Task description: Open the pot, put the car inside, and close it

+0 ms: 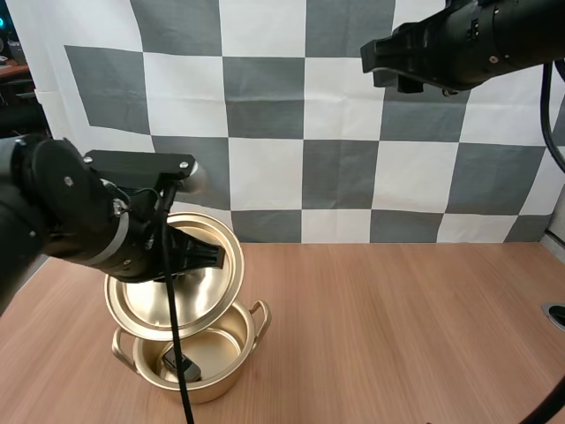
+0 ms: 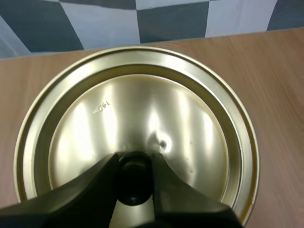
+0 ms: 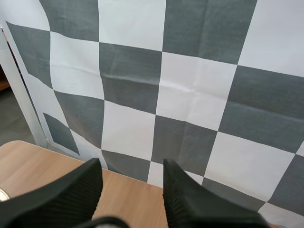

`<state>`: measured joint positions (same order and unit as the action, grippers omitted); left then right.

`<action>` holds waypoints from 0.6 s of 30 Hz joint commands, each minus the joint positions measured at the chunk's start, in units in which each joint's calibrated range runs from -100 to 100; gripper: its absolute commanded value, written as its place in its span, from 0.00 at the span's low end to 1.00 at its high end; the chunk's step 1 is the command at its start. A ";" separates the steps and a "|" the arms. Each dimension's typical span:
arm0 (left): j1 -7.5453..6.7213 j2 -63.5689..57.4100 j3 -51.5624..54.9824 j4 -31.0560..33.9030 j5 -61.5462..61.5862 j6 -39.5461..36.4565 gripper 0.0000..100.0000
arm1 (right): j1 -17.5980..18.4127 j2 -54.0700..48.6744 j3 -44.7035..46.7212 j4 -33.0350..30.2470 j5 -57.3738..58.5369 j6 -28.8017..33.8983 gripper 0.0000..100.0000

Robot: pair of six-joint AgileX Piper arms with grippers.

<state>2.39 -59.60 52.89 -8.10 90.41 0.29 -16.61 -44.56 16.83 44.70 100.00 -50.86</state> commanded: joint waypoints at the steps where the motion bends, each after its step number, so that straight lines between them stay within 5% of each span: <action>1: -0.01 7.40 0.00 -2.49 -1.53 0.61 0.00 | 0.01 -0.37 0.05 -0.41 0.00 -0.20 0.67; 18: -0.01 15.27 0.00 -2.59 -0.57 0.61 0.00 | 0.01 -1.02 0.05 -0.89 0.00 -0.20 0.67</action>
<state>2.39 -44.37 52.89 -10.62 89.36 0.87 -16.61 -45.59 16.83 43.87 100.00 -51.00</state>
